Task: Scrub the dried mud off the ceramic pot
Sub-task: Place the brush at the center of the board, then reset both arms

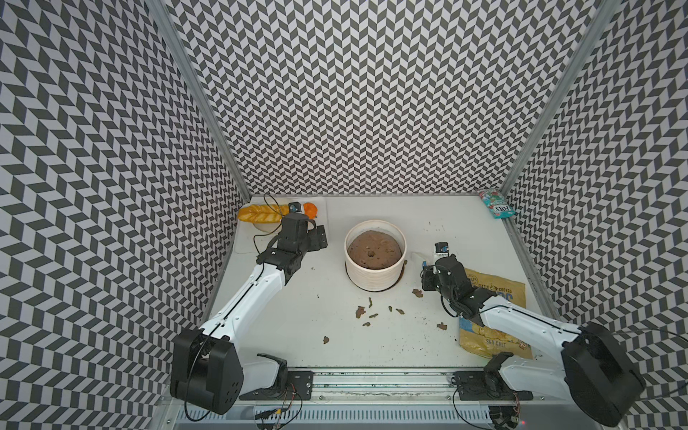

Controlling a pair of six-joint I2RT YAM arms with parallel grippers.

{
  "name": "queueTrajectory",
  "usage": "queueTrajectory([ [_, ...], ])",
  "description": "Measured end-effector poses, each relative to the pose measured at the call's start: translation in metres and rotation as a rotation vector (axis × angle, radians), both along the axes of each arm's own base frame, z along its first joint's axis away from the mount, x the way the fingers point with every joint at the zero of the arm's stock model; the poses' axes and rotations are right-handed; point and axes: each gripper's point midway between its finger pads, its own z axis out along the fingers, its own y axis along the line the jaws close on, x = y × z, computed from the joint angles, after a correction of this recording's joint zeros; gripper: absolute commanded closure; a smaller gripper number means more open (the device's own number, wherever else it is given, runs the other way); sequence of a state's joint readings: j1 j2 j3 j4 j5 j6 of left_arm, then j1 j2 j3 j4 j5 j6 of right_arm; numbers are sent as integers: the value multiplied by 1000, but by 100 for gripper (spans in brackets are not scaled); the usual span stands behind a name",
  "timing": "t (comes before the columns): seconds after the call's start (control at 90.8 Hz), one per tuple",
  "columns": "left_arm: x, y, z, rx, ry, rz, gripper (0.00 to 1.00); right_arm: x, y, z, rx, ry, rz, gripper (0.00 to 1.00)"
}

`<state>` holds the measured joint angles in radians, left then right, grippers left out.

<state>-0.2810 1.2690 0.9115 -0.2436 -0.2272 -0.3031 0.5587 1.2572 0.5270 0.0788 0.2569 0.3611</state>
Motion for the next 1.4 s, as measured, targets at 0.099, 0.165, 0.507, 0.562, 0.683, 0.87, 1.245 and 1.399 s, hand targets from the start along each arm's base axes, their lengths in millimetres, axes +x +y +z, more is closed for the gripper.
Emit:
queueTrajectory([
  [0.099,-7,6,-29,13,1,20,0,3,-1,-6,7,-10,-7,86],
  [0.165,-10,10,-43,27,-8,30,0,5,0,-7,17,-14,-2,79],
  [0.507,-6,21,-47,115,-153,25,0,-5,5,-28,41,52,42,50],
  [0.562,-1,22,-45,133,-178,22,0,-5,3,-26,49,51,40,42],
  [0.683,4,25,-51,183,-200,18,0,0,-11,-15,71,42,15,22],
  [0.87,0,42,-57,225,-265,43,0,34,-66,28,55,-72,-115,0],
  [1.245,12,50,-66,264,-288,57,0,58,-148,33,-84,-366,-276,0],
  [1.399,14,52,-67,274,-288,71,0,57,-157,19,-116,-396,-275,0],
])
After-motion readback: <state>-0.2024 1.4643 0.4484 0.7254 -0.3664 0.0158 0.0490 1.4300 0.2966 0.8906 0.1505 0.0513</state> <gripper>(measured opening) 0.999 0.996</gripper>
